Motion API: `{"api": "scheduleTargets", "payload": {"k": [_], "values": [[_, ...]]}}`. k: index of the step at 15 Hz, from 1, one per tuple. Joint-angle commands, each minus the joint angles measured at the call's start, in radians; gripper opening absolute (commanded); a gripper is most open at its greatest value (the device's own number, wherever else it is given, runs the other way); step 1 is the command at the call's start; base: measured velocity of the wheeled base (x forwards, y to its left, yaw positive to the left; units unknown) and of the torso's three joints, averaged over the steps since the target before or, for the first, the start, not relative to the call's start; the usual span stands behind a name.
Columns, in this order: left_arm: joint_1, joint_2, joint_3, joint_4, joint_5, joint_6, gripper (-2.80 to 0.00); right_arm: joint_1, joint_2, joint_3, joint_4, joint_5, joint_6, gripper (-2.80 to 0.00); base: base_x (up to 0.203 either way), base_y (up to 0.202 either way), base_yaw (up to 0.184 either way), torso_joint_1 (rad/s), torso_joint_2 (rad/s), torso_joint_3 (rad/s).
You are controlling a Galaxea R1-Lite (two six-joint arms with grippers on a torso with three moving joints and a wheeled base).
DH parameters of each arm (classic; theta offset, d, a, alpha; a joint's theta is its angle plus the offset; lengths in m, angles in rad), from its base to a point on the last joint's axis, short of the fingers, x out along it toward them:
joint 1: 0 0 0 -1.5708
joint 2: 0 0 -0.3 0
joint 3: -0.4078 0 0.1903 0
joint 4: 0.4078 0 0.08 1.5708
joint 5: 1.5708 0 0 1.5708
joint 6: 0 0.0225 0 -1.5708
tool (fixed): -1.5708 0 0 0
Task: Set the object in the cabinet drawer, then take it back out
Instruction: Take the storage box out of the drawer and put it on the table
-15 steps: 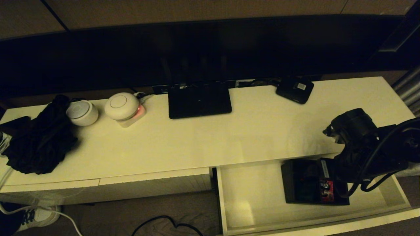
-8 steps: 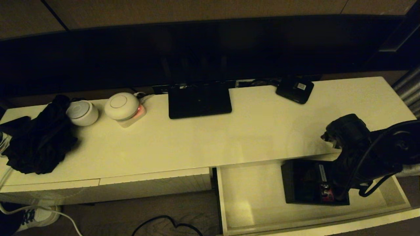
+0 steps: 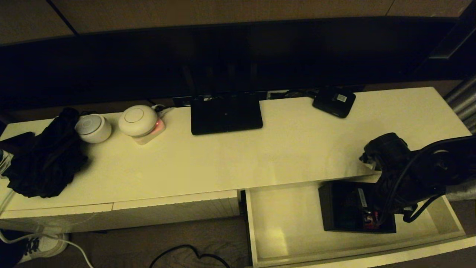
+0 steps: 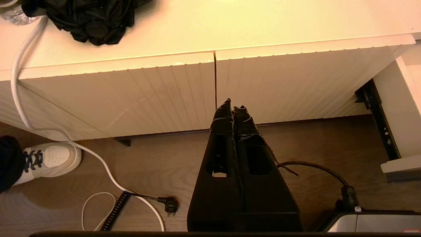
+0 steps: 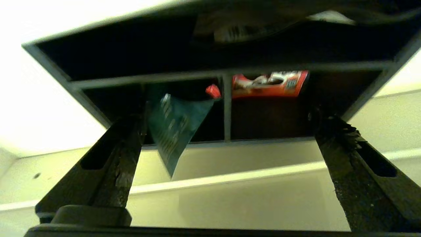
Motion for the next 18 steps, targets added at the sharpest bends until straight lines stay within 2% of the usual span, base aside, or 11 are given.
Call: {"api": "scheduleTargets", "payload": {"k": [1,12,18], "values": [[0.000,0.000,0.003,0.000,0.000,0.000,-2.80,0.000,0.034,-0.001,-0.008,-0.003,-0.004,0.00,0.000,0.000,0.000,0.000,0.00,0.000],[0.000,0.000,0.003,0.000,0.000,0.000,-2.80,-0.001,0.097,-0.027,-0.044,-0.010,-0.030,0.00,0.000,0.000,0.000,0.000,0.00,0.000],[0.000,0.000,0.003,0.000,0.000,0.000,-2.80,0.004,0.065,-0.012,-0.054,-0.013,-0.026,0.00,0.000,0.000,0.000,0.000,0.00,0.000]]}}
